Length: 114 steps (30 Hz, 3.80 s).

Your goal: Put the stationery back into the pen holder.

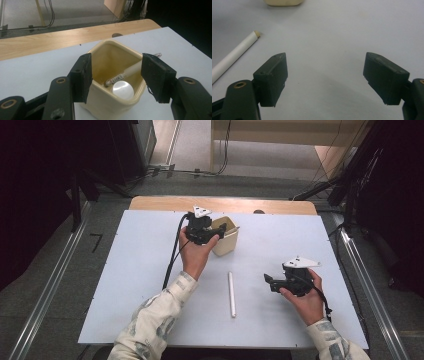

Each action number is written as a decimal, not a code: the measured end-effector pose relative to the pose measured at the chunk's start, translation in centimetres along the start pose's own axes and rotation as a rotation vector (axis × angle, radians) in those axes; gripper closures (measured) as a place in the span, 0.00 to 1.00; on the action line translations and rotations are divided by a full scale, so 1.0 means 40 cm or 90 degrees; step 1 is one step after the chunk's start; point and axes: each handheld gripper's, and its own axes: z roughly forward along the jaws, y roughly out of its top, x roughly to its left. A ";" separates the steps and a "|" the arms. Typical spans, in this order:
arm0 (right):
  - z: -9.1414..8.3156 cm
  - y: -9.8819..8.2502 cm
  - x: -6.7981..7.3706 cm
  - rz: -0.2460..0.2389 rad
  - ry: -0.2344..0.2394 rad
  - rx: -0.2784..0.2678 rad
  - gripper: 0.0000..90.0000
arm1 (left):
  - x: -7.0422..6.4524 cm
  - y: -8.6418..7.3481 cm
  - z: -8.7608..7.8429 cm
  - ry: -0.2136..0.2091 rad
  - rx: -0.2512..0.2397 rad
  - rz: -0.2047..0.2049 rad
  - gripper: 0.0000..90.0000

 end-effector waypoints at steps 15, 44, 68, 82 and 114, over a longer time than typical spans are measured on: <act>0.001 0.000 0.006 -0.003 -0.002 0.002 0.20 | 0.010 -0.072 -0.061 0.017 0.006 0.007 0.40; 0.004 -0.001 0.039 -0.012 0.010 0.004 0.20 | 0.096 -0.257 -0.154 0.050 0.075 -0.031 0.29; 0.022 0.008 0.093 -0.020 0.030 0.007 0.19 | 0.137 -0.315 -0.227 0.092 0.080 -0.020 0.25; 0.037 0.016 0.125 -0.029 0.046 0.011 0.19 | 0.137 -0.322 -0.235 0.089 0.082 -0.019 0.24; 0.076 0.024 0.185 -0.044 0.068 0.025 0.19 | 0.142 -0.324 -0.239 0.099 0.084 -0.026 0.24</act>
